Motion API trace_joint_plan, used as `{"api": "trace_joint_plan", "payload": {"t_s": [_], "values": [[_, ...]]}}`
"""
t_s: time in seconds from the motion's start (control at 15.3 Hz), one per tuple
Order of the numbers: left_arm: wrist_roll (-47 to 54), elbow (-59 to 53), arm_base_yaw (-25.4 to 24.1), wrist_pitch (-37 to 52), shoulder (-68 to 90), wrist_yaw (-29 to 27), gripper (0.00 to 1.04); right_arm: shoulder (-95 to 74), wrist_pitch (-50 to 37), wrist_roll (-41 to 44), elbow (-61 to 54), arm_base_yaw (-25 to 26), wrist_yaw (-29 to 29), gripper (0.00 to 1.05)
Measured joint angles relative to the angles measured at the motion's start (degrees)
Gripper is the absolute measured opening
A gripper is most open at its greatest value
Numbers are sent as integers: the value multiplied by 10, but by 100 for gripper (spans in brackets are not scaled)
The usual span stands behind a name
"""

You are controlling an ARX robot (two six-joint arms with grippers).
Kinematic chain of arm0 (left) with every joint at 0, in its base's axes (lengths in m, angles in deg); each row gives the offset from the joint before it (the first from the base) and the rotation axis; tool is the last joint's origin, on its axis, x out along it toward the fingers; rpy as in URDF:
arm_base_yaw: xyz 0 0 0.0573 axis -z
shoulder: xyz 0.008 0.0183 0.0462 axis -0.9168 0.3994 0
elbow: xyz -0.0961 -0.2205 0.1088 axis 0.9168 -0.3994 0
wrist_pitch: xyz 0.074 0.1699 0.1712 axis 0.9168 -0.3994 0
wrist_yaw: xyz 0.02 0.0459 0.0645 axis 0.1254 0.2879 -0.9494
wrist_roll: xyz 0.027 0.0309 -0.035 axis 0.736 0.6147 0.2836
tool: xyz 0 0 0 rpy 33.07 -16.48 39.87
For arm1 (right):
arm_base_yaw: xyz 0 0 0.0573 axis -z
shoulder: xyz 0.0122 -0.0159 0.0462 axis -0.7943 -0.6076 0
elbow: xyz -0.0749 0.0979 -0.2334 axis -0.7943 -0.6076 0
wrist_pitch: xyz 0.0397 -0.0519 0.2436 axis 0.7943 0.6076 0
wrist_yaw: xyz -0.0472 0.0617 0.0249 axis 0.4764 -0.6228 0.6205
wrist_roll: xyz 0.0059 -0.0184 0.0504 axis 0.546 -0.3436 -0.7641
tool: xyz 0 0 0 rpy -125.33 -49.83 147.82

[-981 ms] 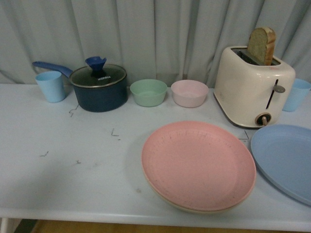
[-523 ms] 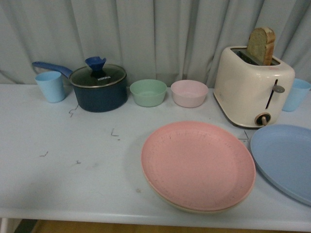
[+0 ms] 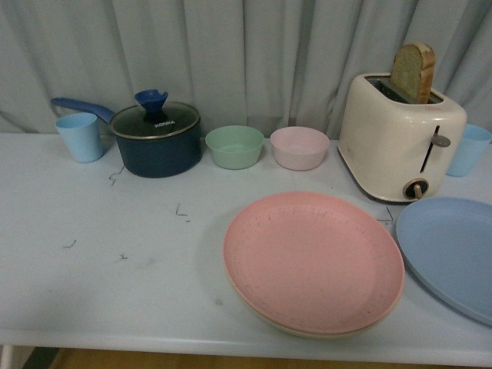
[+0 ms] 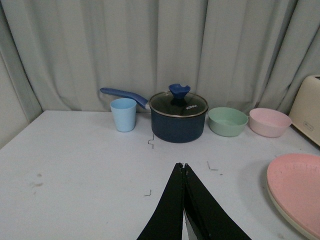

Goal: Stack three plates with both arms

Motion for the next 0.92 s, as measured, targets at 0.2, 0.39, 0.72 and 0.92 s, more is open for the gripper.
{"api": "trace_joint_plan", "payload": {"t_s": [0.2, 0.39, 0.72, 0.92], "values": [[0, 0, 0, -38, -38, 0, 2, 0, 0, 0, 0, 0, 0, 98], [0, 0, 0, -70, -68, 0, 2, 0, 0, 0, 0, 0, 0, 98], [0, 0, 0, -179, -171, -1, 2, 0, 0, 0, 0, 0, 0, 98], [0, 0, 0, -177, -172, 0, 31, 0, 0, 0, 0, 0, 0, 98]]}}
